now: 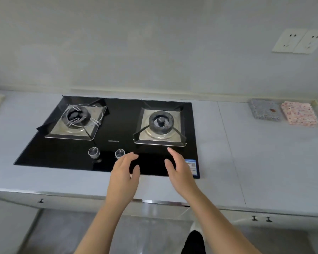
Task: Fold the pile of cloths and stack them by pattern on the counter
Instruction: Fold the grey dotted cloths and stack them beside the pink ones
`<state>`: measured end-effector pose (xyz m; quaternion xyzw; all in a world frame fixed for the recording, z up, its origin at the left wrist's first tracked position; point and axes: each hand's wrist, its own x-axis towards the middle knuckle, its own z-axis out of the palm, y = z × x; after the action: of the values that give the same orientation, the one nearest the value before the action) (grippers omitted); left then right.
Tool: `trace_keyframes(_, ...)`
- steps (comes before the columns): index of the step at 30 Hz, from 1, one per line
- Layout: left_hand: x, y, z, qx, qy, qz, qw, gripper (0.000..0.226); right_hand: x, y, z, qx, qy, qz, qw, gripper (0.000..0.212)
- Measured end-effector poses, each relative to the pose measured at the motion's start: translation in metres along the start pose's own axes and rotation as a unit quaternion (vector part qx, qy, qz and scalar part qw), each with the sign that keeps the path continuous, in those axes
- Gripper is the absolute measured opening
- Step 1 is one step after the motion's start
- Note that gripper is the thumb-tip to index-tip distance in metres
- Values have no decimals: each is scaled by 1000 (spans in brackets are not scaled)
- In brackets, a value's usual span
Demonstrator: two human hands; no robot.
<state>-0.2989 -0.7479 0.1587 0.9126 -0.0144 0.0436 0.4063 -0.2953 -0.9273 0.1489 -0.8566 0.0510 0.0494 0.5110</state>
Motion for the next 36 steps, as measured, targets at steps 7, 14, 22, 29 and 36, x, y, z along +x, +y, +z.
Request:
trace_keyframes(7, -11, -49, -77, -15, 53, -24, 998, 29, 1, -65, 70, -23, -35, -39, 998, 47)
trace_keyframes(14, 28, -108, -131, -9, 64, -56, 996, 27, 41, -90, 132, 0, -80, -38, 996, 42)
trace_keyframes(22, 99, -198, -212, 26, 79, -112, 990, 27, 149, -159, 247, 25, -144, -40, 988, 39)
trace_keyframes(29, 136, -263, -268, 25, 130, -167, 977, 25, 215, -228, 333, -10, -234, -68, 970, 36)
trace_keyframes(36, 177, -335, -332, 24, 136, -187, 972, 24, 252, -279, 414, -23, -257, -90, 962, 35)
